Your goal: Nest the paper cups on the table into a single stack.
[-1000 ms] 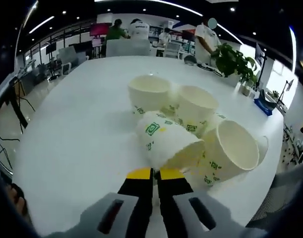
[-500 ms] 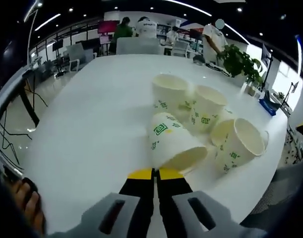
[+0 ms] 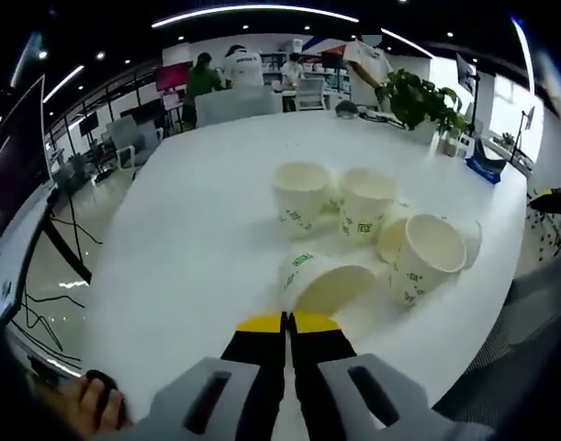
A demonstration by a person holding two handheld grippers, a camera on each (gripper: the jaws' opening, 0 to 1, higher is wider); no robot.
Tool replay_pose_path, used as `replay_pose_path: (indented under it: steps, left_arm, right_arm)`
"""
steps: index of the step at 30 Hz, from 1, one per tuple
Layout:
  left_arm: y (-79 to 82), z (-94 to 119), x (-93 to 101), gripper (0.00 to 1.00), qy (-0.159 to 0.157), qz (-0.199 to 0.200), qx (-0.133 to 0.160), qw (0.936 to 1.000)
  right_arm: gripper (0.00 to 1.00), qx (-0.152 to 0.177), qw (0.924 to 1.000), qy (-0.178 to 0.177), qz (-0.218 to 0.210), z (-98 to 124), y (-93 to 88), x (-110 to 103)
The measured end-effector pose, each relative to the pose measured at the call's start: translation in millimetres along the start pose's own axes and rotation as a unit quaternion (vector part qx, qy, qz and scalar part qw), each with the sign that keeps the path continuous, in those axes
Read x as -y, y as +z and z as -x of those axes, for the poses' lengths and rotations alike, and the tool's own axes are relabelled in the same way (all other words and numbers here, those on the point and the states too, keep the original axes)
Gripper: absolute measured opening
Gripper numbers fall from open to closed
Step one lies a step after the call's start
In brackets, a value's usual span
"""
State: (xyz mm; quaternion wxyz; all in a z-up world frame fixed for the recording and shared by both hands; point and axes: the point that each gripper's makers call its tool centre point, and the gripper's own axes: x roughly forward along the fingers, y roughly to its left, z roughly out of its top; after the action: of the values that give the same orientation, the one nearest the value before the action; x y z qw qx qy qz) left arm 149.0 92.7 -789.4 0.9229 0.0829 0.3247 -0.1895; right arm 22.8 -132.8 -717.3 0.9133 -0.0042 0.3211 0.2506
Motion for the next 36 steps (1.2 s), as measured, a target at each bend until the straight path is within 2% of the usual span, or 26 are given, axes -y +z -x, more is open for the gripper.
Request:
replay_pose_path:
  steps: [7, 16, 18, 27, 32, 36]
  left_arm:
    - [18.8, 14, 0.0, 0.0, -0.003, -0.015, 0.011, 0.9998]
    - [41.0, 29, 10.0, 0.0, -0.023, -0.035, 0.031, 0.9986]
    - [50.7, 36, 13.8, 0.0, -0.032, -0.037, 0.037, 0.9981]
    - [85.5, 63, 48.5, 0.0, -0.084, -0.066, 0.043, 0.9934]
    - [96.0, 65, 71.2, 0.0, -0.112, -0.083, 0.041, 0.9894]
    - [96.5, 61, 87.4, 0.0, -0.131, -0.102, 0.034, 0.9855]
  right_arm:
    - [0.87, 0.003, 1.0, 0.002, -0.001, 2, 1.0, 0]
    - [0.87, 0.007, 1.0, 0.005, -0.002, 1, 1.7, 0]
    - [0.87, 0.007, 1.0, 0.006, -0.001, 2, 1.9, 0]
    - [0.87, 0.006, 0.9999, 0.012, 0.0, 3, 0.8, -3]
    - [0.87, 0.005, 0.9999, 0.016, 0.002, 4, 0.7, -4]
    - [0.87, 0.006, 0.9998, 0.017, 0.003, 6, 0.6, -5]
